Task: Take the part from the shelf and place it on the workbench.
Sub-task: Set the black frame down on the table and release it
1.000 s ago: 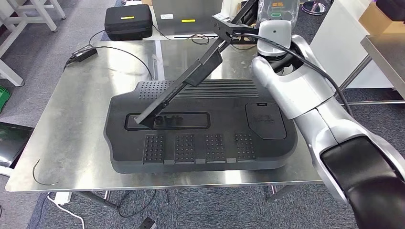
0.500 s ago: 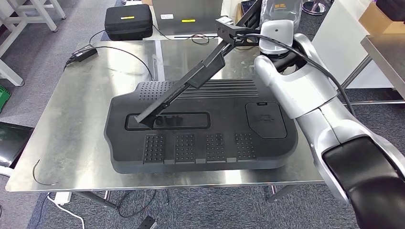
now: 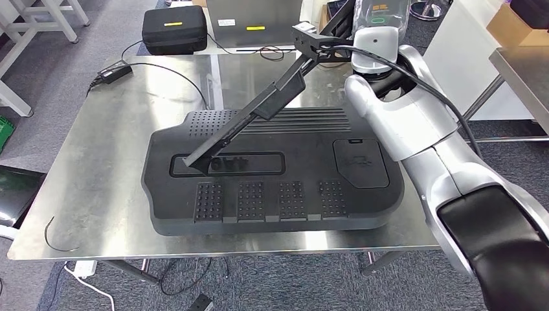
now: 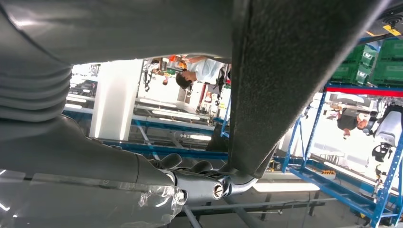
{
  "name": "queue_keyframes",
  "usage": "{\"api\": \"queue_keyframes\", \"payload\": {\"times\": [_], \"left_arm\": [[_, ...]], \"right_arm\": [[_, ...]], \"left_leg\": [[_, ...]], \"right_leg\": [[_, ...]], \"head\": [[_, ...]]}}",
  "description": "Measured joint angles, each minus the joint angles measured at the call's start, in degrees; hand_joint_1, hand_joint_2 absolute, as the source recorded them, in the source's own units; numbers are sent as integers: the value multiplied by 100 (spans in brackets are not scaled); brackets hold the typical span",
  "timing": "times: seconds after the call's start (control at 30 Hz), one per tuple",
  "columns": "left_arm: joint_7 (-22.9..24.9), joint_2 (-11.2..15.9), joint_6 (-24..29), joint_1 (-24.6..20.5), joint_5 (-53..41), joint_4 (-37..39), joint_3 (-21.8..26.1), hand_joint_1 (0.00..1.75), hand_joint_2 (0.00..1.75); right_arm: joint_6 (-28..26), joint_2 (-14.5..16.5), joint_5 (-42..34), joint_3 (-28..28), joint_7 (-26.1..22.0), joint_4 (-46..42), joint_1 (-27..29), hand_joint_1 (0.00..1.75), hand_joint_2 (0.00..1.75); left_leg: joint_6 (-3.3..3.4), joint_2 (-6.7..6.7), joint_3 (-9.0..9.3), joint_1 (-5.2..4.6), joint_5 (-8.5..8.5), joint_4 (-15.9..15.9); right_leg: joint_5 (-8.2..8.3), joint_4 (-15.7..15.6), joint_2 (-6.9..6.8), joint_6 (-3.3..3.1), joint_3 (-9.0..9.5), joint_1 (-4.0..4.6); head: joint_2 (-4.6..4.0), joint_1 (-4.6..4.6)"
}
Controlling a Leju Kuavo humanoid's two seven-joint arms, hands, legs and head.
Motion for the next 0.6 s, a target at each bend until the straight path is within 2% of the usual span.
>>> {"api": "queue_keyframes", "payload": {"times": [0.5,0.6], "left_arm": [[-42,0,46,-5,1,0,-27,0,175],[-44,0,44,-5,6,0,-28,0,175]], "right_arm": [[460,0,-187,2,-2,-2,-35,0,0],[421,1,-468,17,-4,-2,-58,0,0]], "left_leg": [[1,0,1,2,-1,1],[1,1,1,3,-1,1]], "right_leg": [[2,1,-2,3,3,-22],[2,1,0,3,3,-22]], "head": [[0,0],[0,-1]]}}
